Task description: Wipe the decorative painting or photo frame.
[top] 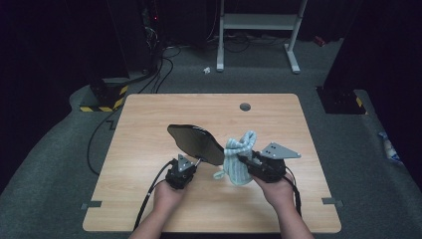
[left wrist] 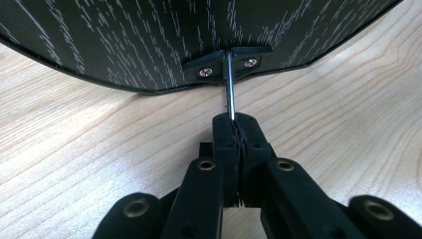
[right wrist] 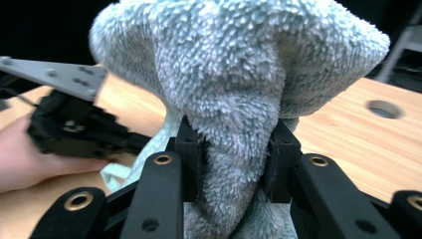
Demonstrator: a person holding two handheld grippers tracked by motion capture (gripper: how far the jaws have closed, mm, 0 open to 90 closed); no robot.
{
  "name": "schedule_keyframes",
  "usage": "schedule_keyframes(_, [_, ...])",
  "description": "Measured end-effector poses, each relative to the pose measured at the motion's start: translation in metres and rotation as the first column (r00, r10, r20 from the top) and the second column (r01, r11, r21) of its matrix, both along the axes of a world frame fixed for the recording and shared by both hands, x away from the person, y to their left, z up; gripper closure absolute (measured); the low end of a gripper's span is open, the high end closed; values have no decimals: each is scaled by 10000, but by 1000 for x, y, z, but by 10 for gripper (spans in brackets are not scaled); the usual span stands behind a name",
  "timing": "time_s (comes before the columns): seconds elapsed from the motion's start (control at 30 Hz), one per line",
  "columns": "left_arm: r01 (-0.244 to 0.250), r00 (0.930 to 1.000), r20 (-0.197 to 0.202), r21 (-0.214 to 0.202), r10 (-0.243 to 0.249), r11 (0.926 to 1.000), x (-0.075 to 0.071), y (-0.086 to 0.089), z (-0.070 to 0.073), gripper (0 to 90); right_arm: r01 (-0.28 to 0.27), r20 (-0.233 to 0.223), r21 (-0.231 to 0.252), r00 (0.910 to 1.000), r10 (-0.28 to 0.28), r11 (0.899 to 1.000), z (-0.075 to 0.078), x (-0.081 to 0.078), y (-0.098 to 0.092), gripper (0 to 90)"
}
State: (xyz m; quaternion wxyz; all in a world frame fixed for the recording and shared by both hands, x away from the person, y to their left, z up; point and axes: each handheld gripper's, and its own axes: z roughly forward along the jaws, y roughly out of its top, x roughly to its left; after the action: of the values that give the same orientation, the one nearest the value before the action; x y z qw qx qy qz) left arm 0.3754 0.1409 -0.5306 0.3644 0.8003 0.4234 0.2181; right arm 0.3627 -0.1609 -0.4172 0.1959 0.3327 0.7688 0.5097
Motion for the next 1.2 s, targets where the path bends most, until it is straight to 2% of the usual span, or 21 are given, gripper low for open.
schedule_keyframes(0.1, [-5,10000,-8,-17,5,10000,0,0,0,885,559,-13,-65,9984,-559,9984,-2,3,-13,665])
schedule_keyframes(0.23, [27,10000,-53,-35,-27,10000,0,1,0,885,1259,-101,-353,9919,-1263,9914,-6,7,-35,663])
schedule_keyframes(0.4, [71,9999,-75,-121,-72,9999,0,0,0,883,2127,-171,-830,9765,-2148,9736,-10,10,-64,659])
schedule_keyframes(0.5, [181,9998,-78,-83,-181,9998,-1,0,0,884,2579,-234,-1204,9647,-2624,9587,-17,11,-80,656])
schedule_keyframes(0.6, [198,9998,-101,-94,-199,9998,-1,0,0,883,2984,-549,-1642,9489,-3107,9402,-32,16,-93,653])
schedule_keyframes(0.7, [207,9997,-85,-77,-207,9998,-1,0,0,883,3145,-1009,-1975,9356,-3384,9285,-50,21,-98,647])
schedule_keyframes(0.77, [219,9997,-87,-85,-220,9997,-1,0,0,883,3069,-1354,-2453,9284,-3459,9196,-65,25,-96,624])
schedule_keyframes(0.87, [222,9997,-75,-94,-223,9997,-1,0,0,883,2965,-1828,-3265,9118,-3678,8975,-87,32,-91,575])
schedule_keyframes(0.9, [234,9997,-88,-92,-234,9997,-1,0,0,882,2903,-1959,-3382,9087,-3687,8952,-92,34,-90,559])
schedule_keyframes(0.93, [232,9997,-90,-96,-233,9997,-1,0,0,882,2886,-1991,-3320,9091,-3658,8980,-94,34,-90,539])
schedule_keyframes(1.03, [231,9997,-89,-96,-232,9997,-1,0,0,881,3015,-2079,-3094,9040,-3735,9019,-91,34,-91,441])
schedule_keyframes(1.1, [233,9997,-102,-114,-234,9997,-1,0,0,880,3118,-1892,-2976,9072,-3758,9024,-84,33,-90,403])
schedule_keyframes(1.2, [276,9995,-130,-173,-278,9995,-1,1,0,872,3233,-1473,-2553,9184,-3671,9112,-66,26,-88,381])
